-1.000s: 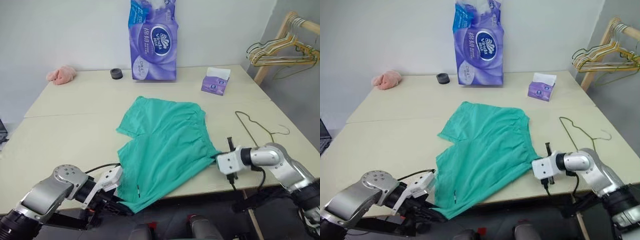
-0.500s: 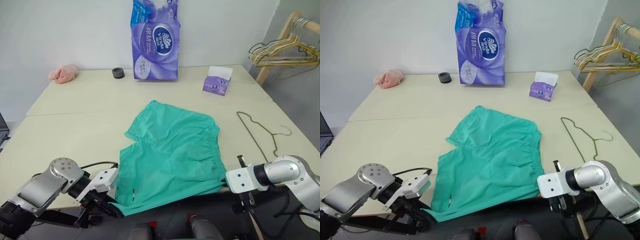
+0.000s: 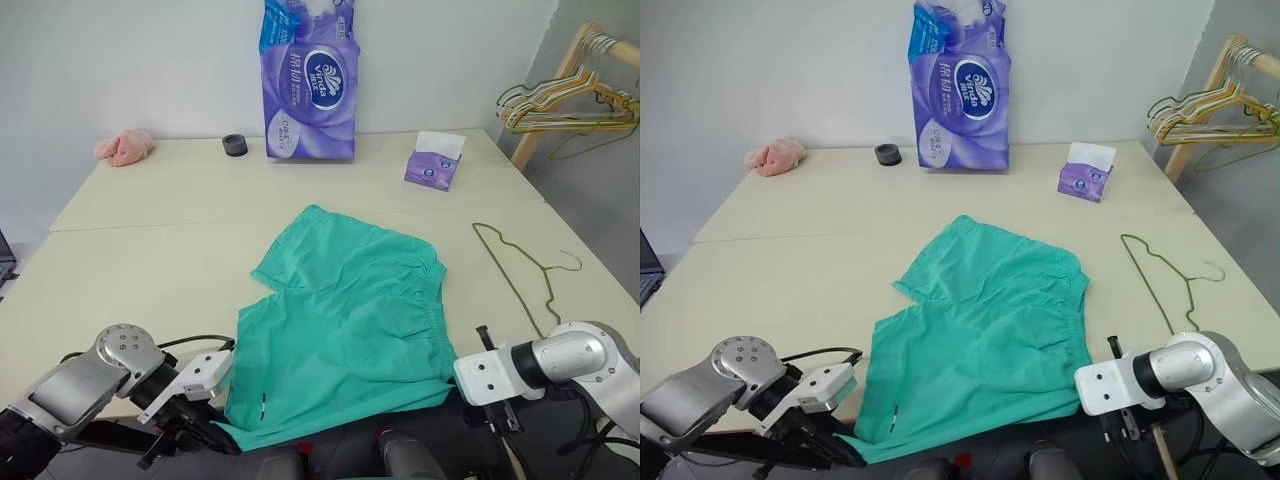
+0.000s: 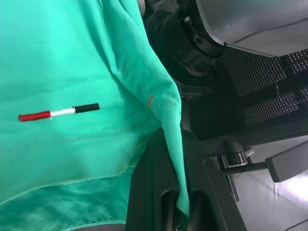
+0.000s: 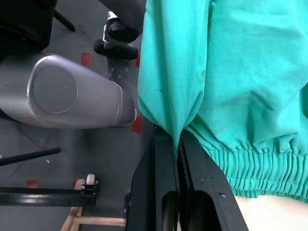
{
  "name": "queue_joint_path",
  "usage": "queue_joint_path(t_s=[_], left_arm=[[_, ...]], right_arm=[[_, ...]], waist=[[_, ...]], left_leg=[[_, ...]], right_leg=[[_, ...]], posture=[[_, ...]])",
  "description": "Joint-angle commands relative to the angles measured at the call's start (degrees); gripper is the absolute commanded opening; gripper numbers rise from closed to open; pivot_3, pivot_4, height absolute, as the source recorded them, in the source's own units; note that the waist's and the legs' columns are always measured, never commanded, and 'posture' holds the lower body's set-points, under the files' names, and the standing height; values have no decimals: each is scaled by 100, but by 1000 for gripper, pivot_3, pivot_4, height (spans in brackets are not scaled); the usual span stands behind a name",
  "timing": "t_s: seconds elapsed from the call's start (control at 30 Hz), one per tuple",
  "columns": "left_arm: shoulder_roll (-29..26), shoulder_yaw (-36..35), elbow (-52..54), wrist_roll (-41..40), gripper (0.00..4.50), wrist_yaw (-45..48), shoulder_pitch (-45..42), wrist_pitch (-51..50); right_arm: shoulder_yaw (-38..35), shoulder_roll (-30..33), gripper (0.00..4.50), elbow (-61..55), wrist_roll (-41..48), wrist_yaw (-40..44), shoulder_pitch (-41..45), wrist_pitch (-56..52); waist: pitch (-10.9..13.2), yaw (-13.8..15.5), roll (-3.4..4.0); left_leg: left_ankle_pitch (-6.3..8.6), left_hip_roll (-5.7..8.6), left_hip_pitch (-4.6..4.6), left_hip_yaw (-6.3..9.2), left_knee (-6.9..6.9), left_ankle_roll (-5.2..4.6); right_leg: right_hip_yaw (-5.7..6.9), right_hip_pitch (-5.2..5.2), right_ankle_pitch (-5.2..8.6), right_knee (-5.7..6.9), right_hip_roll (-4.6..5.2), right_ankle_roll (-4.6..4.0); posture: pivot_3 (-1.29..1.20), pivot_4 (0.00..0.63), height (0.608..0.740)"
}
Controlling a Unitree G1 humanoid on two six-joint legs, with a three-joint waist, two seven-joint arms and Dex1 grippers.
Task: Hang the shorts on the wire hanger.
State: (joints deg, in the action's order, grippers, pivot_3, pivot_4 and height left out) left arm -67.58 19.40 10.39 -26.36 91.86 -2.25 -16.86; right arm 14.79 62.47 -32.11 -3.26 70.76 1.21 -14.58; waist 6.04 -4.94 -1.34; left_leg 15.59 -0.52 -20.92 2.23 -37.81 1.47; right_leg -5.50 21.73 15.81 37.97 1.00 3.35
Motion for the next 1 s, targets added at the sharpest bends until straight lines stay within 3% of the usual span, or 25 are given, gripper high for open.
queue_joint_path(t_s=[0.03, 0.1, 0.5, 0.57, 0.6, 0.8, 1.0], left_arm=[[18, -107, 82, -101, 0, 64, 8, -171], [93, -152, 105, -86, 0, 18, -1, -244], [319, -510, 604, -404, 3538, -58, -71, -1016], [351, -609, 740, -569, 4151, -65, -146, -1173], [395, -676, 802, -665, 4436, -103, -197, -1261], [1132, -1080, 617, -1033, 4476, -822, -966, -1765], [2305, -1273, 15, -507, 4476, -2110, -1909, -1399]], right_arm=[[-93, 60, 24, 14, 43, 47, 94, -86], [-122, 108, 24, 11, 64, 95, 85, -59], [-501, 328, 4002, -100, 850, 510, -98, 136], [-712, 452, 4500, 13, 1000, 622, -145, 312], [-862, 482, 4500, 29, 1168, 678, -171, 318], [-1907, 231, 4500, 174, 2410, 364, 109, -732], [-2714, -995, 4500, 957, 2768, -1478, 854, -1893]], waist=[[5, 0, -8], [7, -1, -9], [21, 1, -17], [24, 1, -19], [27, 2, -20], [40, 8, -37], [47, 6, -50]], left_leg=[[0, 0, 0, 0, 0, 0], [0, -2, 0, 0, 0, 0], [1, -6, 0, 0, 0, 1], [1, -5, 0, -1, 0, 1], [1, -5, 0, -1, -1, 1], [1, -5, 1, 2, -4, 1], [1, 2, -2, 5, -6, 1]], right_leg=[[0, 0, 0, 0, 0, 0], [1, 1, 0, 1, -2, 0], [0, 0, 0, 1, -3, 0], [-1, 0, 0, 1, -3, 0], [0, 0, 0, 1, -3, 0], [0, -4, -2, 2, -5, 3], [-4, -8, -36, -7, -13, 46]], posture=[[-88, 73, 740], [-87, 72, 740], [-84, 69, 740], [-84, 69, 740], [-85, 70, 740], [-89, 74, 740], [-104, 74, 740]])
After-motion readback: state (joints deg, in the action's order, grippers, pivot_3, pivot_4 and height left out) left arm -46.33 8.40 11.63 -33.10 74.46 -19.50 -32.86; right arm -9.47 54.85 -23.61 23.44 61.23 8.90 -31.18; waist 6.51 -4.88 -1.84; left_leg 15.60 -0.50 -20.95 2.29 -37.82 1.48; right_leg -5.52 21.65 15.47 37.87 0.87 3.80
